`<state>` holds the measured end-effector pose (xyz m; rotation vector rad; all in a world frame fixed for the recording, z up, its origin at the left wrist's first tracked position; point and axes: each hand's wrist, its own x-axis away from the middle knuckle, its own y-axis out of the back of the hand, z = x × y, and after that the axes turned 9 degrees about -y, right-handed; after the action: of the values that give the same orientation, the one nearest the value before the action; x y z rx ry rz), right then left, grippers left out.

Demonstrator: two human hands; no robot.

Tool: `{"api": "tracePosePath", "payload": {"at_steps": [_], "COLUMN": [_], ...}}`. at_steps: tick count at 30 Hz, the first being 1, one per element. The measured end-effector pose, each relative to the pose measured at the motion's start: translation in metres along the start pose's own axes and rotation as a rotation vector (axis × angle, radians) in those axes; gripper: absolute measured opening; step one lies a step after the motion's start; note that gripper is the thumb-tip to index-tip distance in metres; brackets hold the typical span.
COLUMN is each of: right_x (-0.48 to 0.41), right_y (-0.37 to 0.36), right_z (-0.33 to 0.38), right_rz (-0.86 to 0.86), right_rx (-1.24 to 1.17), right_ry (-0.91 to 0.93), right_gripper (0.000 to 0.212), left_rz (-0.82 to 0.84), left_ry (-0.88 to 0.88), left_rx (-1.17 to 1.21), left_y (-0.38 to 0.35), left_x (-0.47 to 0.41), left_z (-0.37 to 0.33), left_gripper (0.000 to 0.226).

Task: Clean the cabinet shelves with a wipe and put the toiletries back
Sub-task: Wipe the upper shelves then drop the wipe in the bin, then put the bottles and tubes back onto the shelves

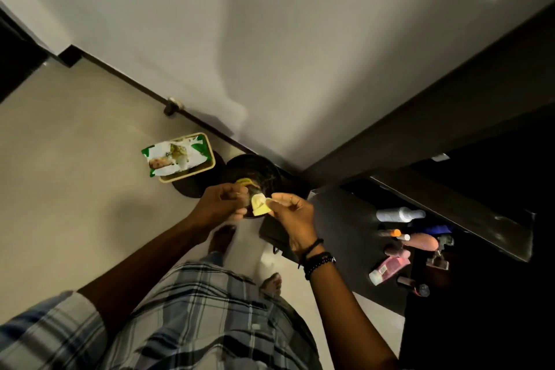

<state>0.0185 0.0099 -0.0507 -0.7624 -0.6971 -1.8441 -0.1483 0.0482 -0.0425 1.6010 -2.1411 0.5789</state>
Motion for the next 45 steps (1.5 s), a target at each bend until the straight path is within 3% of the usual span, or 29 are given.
{"api": "tracePosePath", "payload": {"at_steps": [4, 10, 21, 24, 29, 34, 37, 41, 45], "right_x": [-0.052, -0.108, -0.100, -0.081, -0.048, -0.024, -0.013, 0.003, 0.013], "right_y": [-0.026, -0.055, -0.032, -0.018, 0.015, 0.066, 0.107, 0.159, 0.202], "right_z": [-0.014, -0.027, -0.043, -0.050, -0.056, -0.061, -0.064, -0.075, -0.090], "right_rz": [-0.146, -0.320, -0.262, -0.213, -0.131, -0.224, -0.260, -0.355, -0.475], "right_rx": [0.033, 0.088, 0.209, 0.265, 0.342, 0.225, 0.215, 0.175, 0.115], "right_ry": [-0.045, -0.168, -0.113, -0.085, -0.004, 0.060, 0.070, 0.068, 0.086], "right_gripper": [0.009, 0.012, 0.030, 0.032, 0.043, 0.035, 0.042, 0.050, 0.042], "left_rz": [-0.033, 0.012, 0.054, 0.064, 0.099, 0.178, 0.293, 0.390, 0.475], "left_ry": [0.028, -0.001, 0.037, 0.032, 0.000, -0.056, -0.161, -0.213, -0.271], "left_rx": [-0.113, -0.402, -0.453, -0.454, -0.491, -0.526, -0.570, -0.578, -0.632], "left_y": [0.019, 0.032, 0.025, 0.015, -0.020, -0.083, -0.120, -0.165, -0.204], "left_x": [-0.022, -0.057, -0.055, -0.048, -0.029, -0.013, -0.004, 0.008, 0.008], "left_z": [0.020, 0.051, 0.067, 0.069, 0.056, 0.038, 0.033, 0.033, 0.035], "left_gripper": [0.025, 0.020, 0.014, 0.011, 0.029, 0.022, 0.009, 0.014, 0.020]}}
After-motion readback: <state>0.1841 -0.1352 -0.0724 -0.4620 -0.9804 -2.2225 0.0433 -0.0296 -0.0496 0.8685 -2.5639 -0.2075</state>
